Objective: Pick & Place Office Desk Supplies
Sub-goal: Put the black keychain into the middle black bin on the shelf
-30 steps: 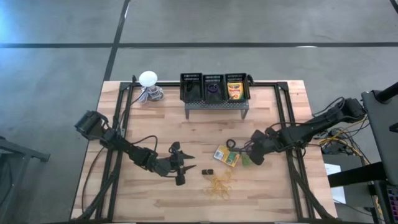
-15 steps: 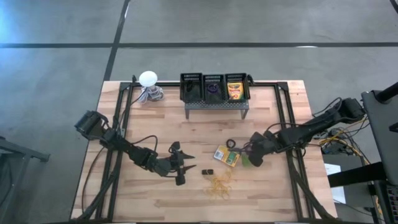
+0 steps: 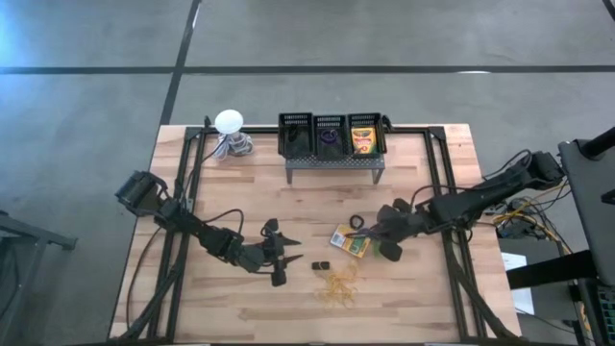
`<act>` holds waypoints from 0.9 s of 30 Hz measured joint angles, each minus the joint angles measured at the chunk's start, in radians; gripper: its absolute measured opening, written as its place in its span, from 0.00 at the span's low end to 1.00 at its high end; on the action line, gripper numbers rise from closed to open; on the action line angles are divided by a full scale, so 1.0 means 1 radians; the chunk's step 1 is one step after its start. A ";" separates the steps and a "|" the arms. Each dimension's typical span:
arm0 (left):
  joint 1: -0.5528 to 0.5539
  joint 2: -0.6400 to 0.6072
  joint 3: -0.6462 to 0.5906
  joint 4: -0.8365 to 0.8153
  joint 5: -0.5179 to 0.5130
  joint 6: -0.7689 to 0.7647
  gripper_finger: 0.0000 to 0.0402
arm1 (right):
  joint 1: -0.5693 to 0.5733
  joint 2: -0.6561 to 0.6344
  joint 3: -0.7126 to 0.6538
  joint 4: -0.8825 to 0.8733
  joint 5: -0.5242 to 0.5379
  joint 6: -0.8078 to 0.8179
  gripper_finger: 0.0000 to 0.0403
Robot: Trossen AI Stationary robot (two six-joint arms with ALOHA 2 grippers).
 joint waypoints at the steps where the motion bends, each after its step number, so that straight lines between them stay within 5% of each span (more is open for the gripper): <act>1: 0.000 0.000 0.000 -0.001 0.000 0.000 0.43 | 0.000 0.000 0.007 0.036 0.010 -0.044 0.03; 11: 0.000 0.000 0.000 -0.001 0.000 0.000 0.43 | -0.014 0.000 -0.051 0.677 0.078 -0.522 0.02; 20: 0.000 0.000 0.000 -0.001 0.000 0.000 0.43 | -0.014 0.081 -0.049 0.681 -0.024 -0.551 0.03; 27: 0.005 0.000 0.000 -0.001 0.000 0.000 0.43 | -0.014 0.318 0.027 0.687 -0.078 -0.552 0.20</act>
